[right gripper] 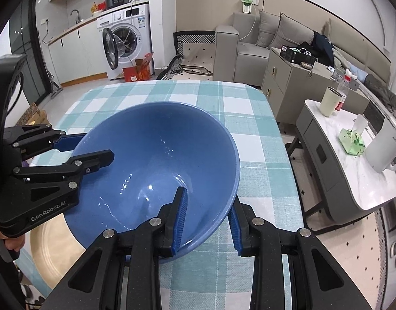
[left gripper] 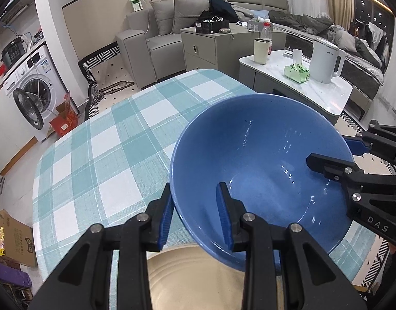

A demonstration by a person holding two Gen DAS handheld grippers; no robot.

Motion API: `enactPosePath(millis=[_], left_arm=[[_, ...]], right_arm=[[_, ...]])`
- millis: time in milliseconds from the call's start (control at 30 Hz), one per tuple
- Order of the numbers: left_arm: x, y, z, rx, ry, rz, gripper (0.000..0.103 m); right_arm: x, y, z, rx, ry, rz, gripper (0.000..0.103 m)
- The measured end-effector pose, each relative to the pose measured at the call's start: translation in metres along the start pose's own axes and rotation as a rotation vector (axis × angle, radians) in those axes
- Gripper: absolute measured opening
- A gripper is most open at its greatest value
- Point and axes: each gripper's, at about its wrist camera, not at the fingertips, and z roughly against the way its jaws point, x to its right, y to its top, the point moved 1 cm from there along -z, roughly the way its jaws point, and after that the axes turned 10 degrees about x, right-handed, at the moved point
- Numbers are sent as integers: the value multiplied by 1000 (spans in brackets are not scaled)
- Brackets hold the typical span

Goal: Organize plates and bowls
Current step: 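Carry the held blue bowl with both grippers over the beige plates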

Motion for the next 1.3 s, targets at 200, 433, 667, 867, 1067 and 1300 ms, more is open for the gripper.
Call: enactPosePath(millis=[200,433,667,867,1067,1300], left_arm=[[0,-6,-10,-14,13,-11,31],[2,-8,-14,-17,27,-27,31],[4,-9,-16,-19,45,-49,32],[8,-11,-17,-25,42,-74,43],[6,-11,-10,-12,19,-70,58],[-7,-12,6,20,-8,-9,61]], right_arm=[[-4,-4,-8,-19,-15,21,31],[-7,-5,-11,-17,-33,42,32],[-15,-8,-12,-18,-69,104,38],[-21,-11,-15,-26,-59,142,54],[-7,-10,-8,-1,-31,102,84],[25,-9,9,73,29,-59,96]])
